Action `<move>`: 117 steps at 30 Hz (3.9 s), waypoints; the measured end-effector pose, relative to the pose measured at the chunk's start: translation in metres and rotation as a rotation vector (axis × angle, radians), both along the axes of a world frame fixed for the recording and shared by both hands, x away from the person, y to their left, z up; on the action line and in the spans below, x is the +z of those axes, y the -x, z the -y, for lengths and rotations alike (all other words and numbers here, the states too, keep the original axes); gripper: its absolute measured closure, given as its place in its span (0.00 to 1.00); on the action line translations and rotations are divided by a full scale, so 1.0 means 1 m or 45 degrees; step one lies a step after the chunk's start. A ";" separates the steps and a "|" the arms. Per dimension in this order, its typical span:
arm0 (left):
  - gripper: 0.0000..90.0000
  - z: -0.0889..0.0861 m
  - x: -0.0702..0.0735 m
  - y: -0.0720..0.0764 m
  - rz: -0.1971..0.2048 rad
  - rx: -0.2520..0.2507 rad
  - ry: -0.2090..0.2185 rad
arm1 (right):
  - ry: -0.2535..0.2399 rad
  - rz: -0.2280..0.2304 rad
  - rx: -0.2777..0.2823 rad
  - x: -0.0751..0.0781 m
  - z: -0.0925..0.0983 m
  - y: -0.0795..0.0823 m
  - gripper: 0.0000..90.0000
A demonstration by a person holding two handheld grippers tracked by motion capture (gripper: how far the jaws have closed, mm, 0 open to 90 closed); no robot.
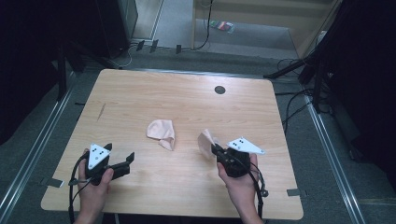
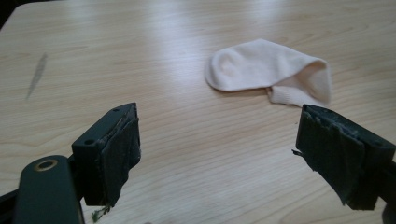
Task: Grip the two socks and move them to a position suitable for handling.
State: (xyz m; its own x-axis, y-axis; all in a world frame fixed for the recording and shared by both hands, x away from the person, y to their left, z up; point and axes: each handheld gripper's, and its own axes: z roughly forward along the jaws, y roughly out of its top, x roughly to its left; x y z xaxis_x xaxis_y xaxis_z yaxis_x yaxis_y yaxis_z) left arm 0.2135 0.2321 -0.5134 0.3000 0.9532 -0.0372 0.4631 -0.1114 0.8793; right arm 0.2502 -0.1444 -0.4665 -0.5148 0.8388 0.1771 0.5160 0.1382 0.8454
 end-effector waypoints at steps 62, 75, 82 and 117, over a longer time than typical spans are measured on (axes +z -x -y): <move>0.16 0.066 -0.029 -0.004 -0.091 -0.255 -0.014 | 0.002 -0.199 0.164 -0.066 -0.045 0.022 0.96; 0.16 0.099 -0.025 0.016 -0.079 -0.348 -0.006 | -0.076 -0.111 0.141 -0.036 -0.046 0.021 0.99; 0.15 0.130 -0.027 0.030 -0.108 -0.445 -0.009 | -0.080 -0.105 0.113 -0.035 -0.045 0.019 0.98; 1.00 0.072 0.024 0.030 0.111 -0.242 -0.081 | -0.176 0.015 0.241 0.007 -0.097 0.012 0.98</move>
